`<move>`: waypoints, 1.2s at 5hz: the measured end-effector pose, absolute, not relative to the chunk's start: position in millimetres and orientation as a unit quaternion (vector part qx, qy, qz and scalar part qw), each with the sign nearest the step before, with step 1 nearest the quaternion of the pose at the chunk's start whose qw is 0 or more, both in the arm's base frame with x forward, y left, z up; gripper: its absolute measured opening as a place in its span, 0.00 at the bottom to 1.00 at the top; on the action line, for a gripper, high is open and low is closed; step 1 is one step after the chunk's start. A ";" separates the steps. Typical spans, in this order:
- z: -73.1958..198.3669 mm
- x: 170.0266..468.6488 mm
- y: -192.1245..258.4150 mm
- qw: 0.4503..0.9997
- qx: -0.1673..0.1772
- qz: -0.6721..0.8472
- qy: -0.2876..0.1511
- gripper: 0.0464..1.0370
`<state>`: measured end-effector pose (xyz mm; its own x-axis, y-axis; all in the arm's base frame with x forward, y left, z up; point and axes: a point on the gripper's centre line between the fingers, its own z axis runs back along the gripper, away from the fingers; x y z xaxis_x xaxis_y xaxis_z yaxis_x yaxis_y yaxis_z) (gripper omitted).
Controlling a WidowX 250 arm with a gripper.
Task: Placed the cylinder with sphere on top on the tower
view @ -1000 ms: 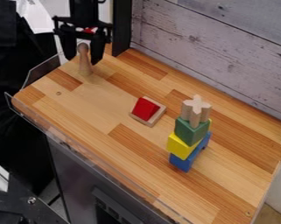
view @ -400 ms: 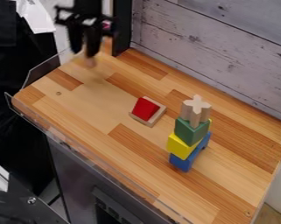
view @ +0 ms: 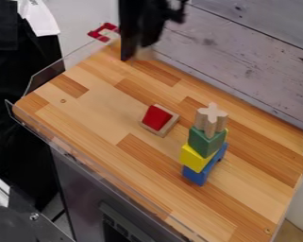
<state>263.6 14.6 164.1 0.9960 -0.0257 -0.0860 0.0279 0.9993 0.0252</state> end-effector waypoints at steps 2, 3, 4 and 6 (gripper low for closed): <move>193.8 233.1 -61.4 0.994 0.033 -0.073 0.069 0.30; 200.8 225.8 -78.5 0.993 0.032 -0.094 0.069 0.30; 185.0 230.0 -86.6 0.989 0.031 -0.100 0.102 0.30; 158.9 240.1 -81.2 0.983 0.034 -0.098 0.149 0.30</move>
<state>240.1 -81.2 158.9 0.9365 -0.1819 -0.2998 0.2019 0.9787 0.0369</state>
